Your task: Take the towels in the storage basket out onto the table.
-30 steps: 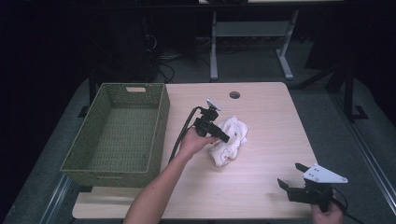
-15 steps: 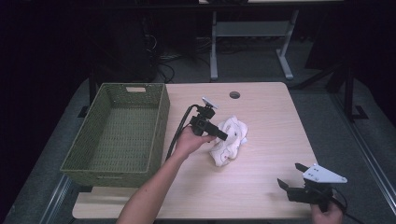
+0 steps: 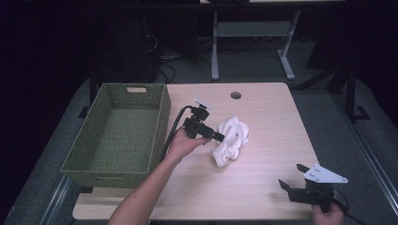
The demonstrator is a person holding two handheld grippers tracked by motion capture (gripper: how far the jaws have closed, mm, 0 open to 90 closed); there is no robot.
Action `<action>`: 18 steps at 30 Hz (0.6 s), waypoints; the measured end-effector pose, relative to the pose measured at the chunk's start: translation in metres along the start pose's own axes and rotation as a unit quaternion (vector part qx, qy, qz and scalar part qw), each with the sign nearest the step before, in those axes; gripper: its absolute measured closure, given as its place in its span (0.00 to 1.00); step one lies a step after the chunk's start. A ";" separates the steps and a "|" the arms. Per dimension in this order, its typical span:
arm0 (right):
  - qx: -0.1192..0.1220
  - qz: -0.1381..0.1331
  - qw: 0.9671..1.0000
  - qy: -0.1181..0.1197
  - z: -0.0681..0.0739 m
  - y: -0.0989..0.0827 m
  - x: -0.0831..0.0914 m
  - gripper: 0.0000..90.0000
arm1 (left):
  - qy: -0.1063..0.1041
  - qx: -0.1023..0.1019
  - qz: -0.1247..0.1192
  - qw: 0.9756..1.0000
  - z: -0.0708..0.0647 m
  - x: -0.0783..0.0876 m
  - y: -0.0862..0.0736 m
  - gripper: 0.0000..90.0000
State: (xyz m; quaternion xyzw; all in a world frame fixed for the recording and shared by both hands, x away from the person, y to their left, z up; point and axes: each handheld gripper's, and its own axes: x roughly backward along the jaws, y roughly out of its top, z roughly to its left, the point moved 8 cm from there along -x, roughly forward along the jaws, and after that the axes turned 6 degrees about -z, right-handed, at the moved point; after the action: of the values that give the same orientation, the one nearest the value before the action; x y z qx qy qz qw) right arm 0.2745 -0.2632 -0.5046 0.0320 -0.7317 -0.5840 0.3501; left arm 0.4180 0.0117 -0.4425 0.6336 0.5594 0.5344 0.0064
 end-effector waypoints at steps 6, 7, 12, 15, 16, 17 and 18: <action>-0.002 0.003 1.000 -0.001 0.000 -0.001 0.000 0.15 | 0.001 -0.011 -0.008 1.000 -0.002 0.008 -0.008 0.36; -0.002 0.003 1.000 -0.001 0.000 -0.001 0.000 0.15 | 0.000 -0.010 -0.010 1.000 -0.003 0.009 -0.009 0.36; 0.000 0.004 1.000 -0.001 0.001 -0.001 -0.001 0.15 | -0.002 -0.016 -0.012 1.000 -0.004 0.014 -0.015 0.31; 0.000 0.005 1.000 -0.001 0.001 -0.002 -0.001 0.15 | -0.001 -0.021 -0.013 1.000 -0.004 0.017 -0.019 0.31; -0.001 0.005 1.000 -0.001 0.001 -0.002 -0.001 0.15 | -0.002 -0.021 -0.017 1.000 -0.005 0.018 -0.020 0.31; -0.001 0.005 1.000 -0.001 0.001 -0.002 -0.001 0.15 | -0.004 -0.024 -0.018 1.000 -0.006 0.019 -0.022 0.31; -0.002 0.005 1.000 -0.001 0.000 -0.002 -0.001 0.15 | -0.004 -0.025 -0.018 1.000 -0.006 0.020 -0.022 0.31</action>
State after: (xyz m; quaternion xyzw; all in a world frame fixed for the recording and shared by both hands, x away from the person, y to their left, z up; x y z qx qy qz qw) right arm 0.2745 -0.2628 -0.5067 0.0271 -0.7314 -0.5835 0.3519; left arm 0.3942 0.0304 -0.4403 0.6251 0.5574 0.5454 0.0341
